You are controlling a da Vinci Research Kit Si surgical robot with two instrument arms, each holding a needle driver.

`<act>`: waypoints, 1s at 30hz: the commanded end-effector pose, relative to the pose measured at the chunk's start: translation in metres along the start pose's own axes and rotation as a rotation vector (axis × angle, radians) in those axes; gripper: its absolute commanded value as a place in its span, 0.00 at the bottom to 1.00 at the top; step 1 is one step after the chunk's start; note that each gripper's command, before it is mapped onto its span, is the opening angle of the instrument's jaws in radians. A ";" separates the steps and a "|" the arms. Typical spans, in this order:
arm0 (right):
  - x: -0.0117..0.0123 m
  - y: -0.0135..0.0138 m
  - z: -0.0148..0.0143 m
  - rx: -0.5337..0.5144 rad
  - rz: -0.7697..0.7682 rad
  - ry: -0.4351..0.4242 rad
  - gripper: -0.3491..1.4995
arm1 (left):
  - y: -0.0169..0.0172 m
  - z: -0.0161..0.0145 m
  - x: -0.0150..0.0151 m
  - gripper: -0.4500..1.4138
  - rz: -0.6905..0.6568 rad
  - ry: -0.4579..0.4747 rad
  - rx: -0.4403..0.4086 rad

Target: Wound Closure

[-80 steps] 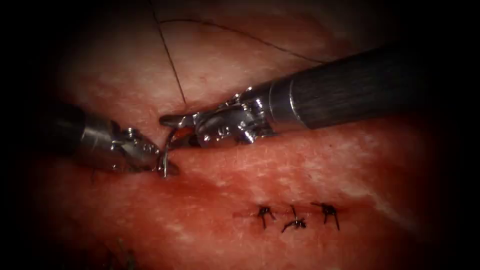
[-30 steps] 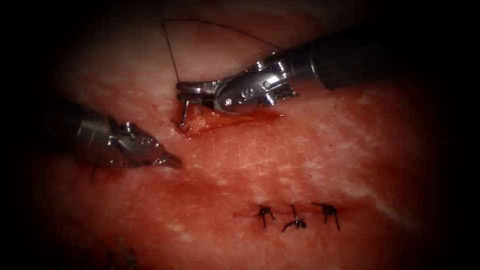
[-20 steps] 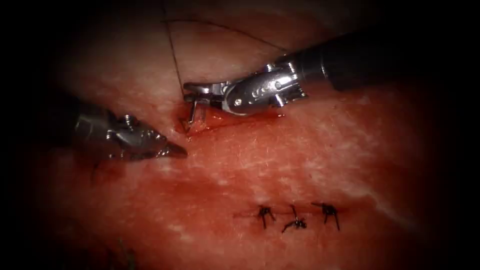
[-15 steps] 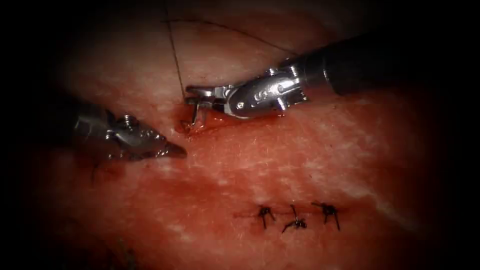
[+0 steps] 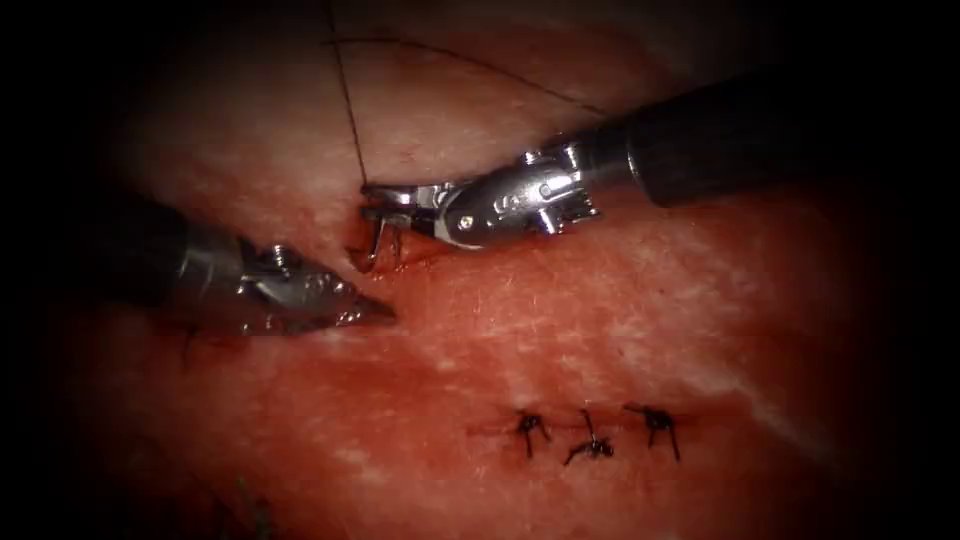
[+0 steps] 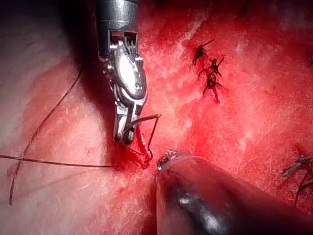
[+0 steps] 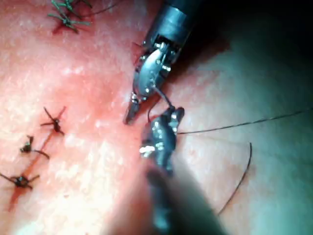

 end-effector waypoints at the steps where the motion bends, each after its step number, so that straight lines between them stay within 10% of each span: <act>1: -0.0004 -0.0007 0.0006 -0.002 0.013 0.006 0.00 | 0.0006 0.0009 -0.0007 0.00 0.003 -0.002 -0.009; 30: -0.0015 -0.0027 0.0017 0.013 0.077 -0.040 0.00 | 0.0049 0.0008 -0.0018 0.00 0.011 -0.003 -0.053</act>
